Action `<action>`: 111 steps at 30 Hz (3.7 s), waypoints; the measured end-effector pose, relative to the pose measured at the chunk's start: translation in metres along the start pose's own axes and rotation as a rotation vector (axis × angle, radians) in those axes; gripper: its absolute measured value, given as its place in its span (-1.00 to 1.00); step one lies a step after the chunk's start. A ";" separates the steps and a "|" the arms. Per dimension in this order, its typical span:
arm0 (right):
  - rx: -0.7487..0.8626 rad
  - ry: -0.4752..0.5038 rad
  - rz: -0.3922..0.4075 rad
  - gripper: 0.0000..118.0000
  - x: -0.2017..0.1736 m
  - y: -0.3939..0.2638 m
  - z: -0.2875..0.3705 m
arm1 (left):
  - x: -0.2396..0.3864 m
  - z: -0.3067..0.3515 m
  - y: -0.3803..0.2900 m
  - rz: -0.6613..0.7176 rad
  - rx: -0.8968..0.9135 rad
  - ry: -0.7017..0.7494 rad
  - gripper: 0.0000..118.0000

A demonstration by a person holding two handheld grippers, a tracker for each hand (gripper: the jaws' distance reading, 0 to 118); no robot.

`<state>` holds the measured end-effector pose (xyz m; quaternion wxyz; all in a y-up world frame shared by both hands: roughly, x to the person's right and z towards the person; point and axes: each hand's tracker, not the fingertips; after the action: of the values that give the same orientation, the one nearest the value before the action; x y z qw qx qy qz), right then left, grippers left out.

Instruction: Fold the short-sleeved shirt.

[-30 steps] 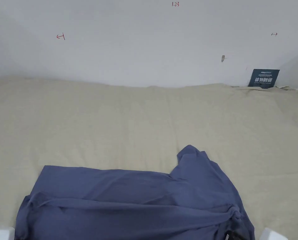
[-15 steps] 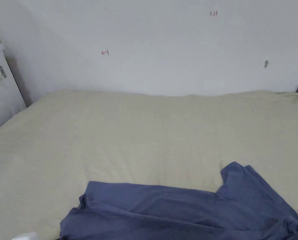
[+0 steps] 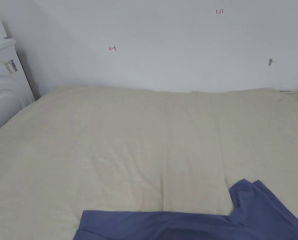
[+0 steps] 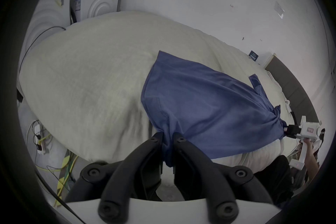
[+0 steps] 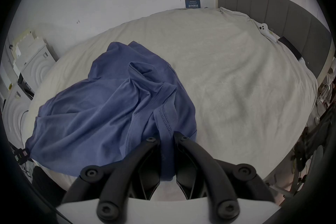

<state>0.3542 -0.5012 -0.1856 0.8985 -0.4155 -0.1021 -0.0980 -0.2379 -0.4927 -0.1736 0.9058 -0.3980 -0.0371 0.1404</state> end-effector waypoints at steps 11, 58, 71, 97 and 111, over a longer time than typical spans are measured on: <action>0.360 0.033 0.058 0.41 -0.019 0.019 0.136 | 0.015 0.107 0.072 -0.150 0.392 0.085 0.41; 0.437 0.282 0.031 -0.94 -0.092 0.002 0.173 | 0.079 0.112 0.065 -0.154 0.394 -0.045 -1.00; 0.381 0.247 0.120 -0.91 -0.100 0.012 0.146 | 0.070 0.055 0.086 -0.172 0.316 -0.001 0.16; 0.153 0.163 0.035 -0.68 -0.069 0.013 0.083 | 0.069 -0.195 0.138 -0.411 -0.028 0.188 -0.55; -0.112 -0.002 0.155 0.45 -0.027 0.175 -0.132 | 0.071 -0.208 0.165 -0.366 -0.188 0.183 -0.55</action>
<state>0.3872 -0.4891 -0.4040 0.8786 -0.4720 -0.0647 -0.0334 -0.1698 -0.5145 -0.4393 0.8747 -0.4784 -0.0390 -0.0669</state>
